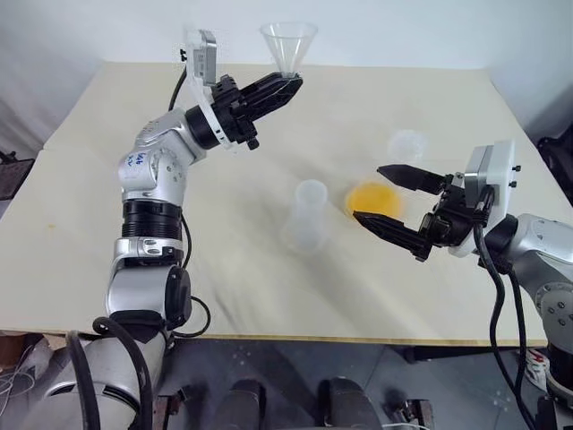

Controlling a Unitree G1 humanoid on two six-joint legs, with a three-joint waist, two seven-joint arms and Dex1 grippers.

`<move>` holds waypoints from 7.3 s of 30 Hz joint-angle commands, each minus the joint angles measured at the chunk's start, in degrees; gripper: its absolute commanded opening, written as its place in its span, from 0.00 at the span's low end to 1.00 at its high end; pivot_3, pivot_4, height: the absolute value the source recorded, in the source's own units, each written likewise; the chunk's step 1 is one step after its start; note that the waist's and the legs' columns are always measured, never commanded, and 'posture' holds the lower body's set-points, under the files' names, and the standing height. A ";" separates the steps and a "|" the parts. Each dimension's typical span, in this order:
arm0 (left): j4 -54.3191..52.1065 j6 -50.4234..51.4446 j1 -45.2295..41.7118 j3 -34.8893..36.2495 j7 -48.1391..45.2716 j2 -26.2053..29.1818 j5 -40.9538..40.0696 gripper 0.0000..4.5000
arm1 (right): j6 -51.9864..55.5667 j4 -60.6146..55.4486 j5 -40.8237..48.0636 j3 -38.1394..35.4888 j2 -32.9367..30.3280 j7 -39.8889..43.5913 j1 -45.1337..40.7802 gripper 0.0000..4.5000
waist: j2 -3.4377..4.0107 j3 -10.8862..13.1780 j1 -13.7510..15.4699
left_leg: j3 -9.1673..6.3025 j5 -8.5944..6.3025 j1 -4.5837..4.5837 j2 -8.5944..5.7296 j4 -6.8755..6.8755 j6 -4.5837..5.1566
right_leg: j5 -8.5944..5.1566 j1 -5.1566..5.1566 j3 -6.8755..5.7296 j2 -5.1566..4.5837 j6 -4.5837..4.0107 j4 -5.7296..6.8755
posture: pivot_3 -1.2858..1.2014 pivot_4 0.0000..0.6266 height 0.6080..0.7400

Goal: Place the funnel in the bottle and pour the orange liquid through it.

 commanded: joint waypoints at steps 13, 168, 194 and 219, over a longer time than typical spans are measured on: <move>-7.52 -3.40 8.97 -4.13 -10.78 -2.02 -4.09 0.04 | -1.51 -1.01 0.97 -1.41 -0.07 1.41 2.20 1.00 | 0.01 -0.01 0.30 | -0.02 0.01 0.00 0.00 0.06 0.03 | 0.01 0.03 0.04 0.00 0.01 0.00 | 0.52 0.24 1.00; -22.17 0.32 22.98 -1.50 -15.27 22.56 -5.97 0.99 | -15.61 45.91 -20.59 3.20 11.12 2.92 -21.50 1.00 | 0.07 -0.04 -1.60 | -0.09 0.05 0.02 -0.06 -0.03 0.11 | 0.02 0.01 0.03 -0.11 0.04 0.03 | 0.52 0.24 1.00; -22.16 -0.70 23.89 -1.83 -13.51 22.43 -6.38 1.00 | -16.96 49.44 -21.41 2.60 12.91 4.21 -25.51 0.55 | 0.09 -0.03 -1.75 | -0.10 0.05 0.02 -0.06 -0.04 0.11 | 0.02 -0.02 0.04 -0.12 0.04 0.03 | 0.52 0.24 1.00; -22.58 -4.31 24.82 -5.45 -5.15 17.15 -2.11 1.00 | -8.07 17.15 -38.68 18.67 5.77 -2.90 -28.98 0.55 | 0.11 -0.02 -1.54 | -0.11 0.05 0.00 -0.14 -0.06 0.11 | 0.02 -0.09 0.08 -0.19 0.04 0.06 | 0.52 0.24 1.00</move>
